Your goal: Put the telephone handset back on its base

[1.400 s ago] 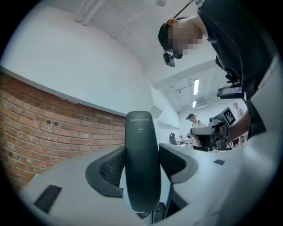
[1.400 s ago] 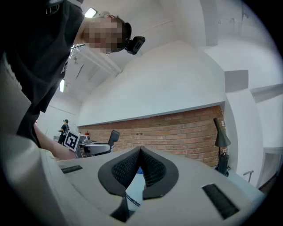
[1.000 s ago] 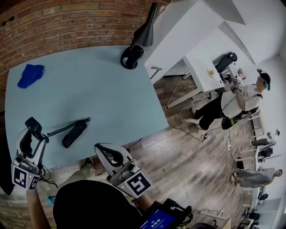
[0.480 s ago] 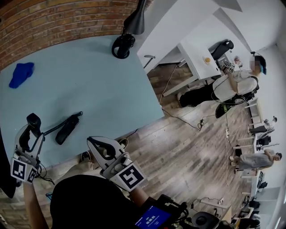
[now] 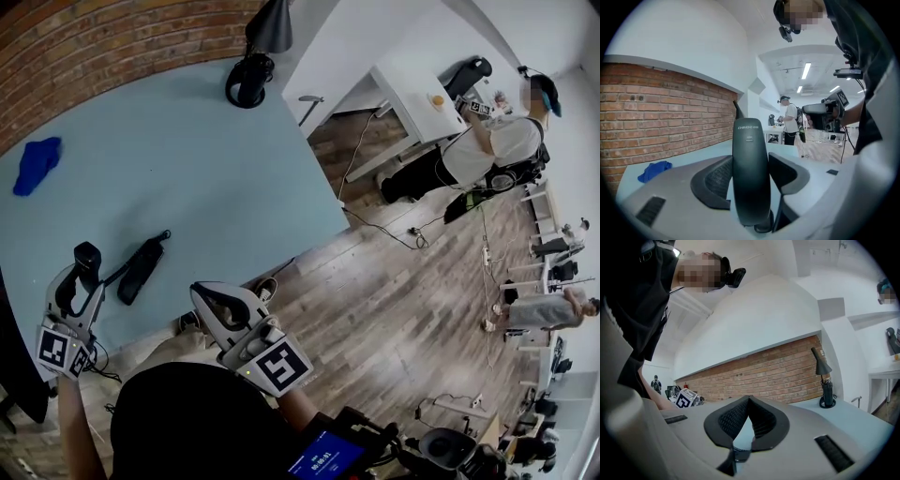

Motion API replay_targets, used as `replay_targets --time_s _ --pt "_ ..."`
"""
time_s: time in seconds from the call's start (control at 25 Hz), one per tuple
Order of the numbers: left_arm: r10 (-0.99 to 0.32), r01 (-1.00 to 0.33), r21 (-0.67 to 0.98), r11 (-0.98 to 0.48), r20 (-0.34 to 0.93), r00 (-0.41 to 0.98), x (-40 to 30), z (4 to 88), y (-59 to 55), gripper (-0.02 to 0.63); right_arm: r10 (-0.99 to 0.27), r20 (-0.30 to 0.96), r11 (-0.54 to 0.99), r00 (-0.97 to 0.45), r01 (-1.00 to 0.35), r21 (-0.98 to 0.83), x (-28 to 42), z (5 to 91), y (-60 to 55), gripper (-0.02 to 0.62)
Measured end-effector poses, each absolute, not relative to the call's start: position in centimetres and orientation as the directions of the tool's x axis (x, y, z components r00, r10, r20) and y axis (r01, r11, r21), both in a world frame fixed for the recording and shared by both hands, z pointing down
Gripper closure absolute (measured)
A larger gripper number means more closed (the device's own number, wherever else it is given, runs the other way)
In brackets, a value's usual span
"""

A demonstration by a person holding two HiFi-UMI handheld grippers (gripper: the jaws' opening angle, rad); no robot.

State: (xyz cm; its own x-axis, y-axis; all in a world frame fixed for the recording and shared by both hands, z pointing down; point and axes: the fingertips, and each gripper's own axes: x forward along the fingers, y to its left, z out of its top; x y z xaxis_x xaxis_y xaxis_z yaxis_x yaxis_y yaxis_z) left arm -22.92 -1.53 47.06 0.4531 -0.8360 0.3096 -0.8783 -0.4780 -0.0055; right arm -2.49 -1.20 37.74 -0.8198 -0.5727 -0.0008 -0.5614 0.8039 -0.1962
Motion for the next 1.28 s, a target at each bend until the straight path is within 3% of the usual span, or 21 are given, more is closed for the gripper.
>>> replay_targets --time_s 1.28 --pt "-0.642 -0.855 0.108 -0.508 0.614 0.459 -19.3 62.1 -3.7 0.334 -0.725 0.044 0.659 -0.687 -0.710 -0.248 5.5 40.2 -2.0 0.580"
